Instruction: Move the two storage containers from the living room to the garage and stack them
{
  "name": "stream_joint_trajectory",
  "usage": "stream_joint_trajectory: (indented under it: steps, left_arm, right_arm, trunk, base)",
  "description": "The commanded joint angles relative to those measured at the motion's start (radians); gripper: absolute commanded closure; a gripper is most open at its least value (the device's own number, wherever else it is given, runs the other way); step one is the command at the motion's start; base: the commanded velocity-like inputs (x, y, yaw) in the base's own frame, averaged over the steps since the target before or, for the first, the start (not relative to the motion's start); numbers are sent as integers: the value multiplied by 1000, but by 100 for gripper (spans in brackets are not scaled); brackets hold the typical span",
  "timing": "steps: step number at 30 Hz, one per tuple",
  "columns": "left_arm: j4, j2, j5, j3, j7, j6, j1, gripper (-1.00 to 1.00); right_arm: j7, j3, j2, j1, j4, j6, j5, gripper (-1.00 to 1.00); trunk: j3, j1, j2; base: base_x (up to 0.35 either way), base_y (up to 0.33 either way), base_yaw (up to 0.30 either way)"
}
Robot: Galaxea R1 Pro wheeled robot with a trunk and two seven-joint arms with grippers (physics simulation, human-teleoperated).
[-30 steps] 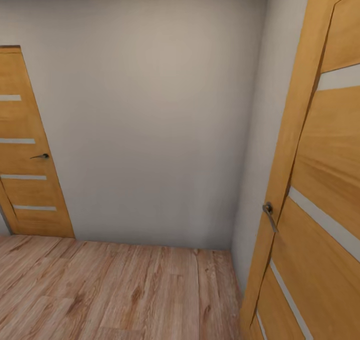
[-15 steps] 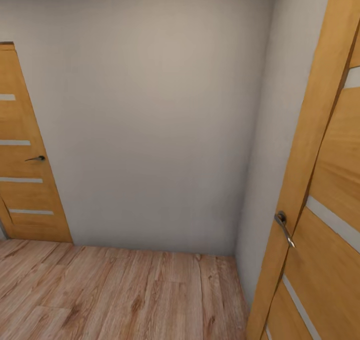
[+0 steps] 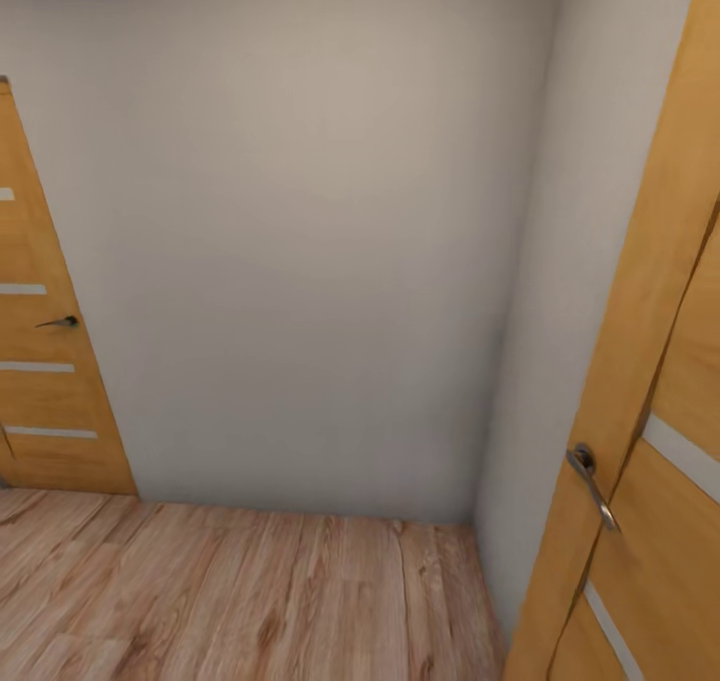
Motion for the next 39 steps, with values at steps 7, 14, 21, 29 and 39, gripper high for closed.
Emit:
stream_joint_trajectory:
  steps: [7,14,21,29,39]
  left_arm:
    - [1,0,2,6,-3,-2,0,-100]
    - [1,0,2,6,-3,-2,0,-100]
    - [1,0,2,6,-3,-2,0,-100]
    - [1,0,2,6,-3,-2,0,-100]
    - [1,0,2,6,-3,-2,0,-100]
  right_arm:
    - [2,8,1,-1,3,-6,-9,-100]
    - [1,9,5,-1,3,-7,-9,-100]
    - [0,9,3,-1,3,-7,-9,-100]
    - [-1,10,3,-1,3,-7,-9,-100]
    - [-1,9,4,-1,3,-7,-9,-100]
  trunk:
    - [0,1,-1]
    - [0,1,-1]
    - [0,1,-1]
    - [0,1,-1]
    - [0,1,-1]
  base:
    - [321,0,0]
    - [321,0,4]
    - [322,0,246]
    - [320,0,272]
    - [316,0,273]
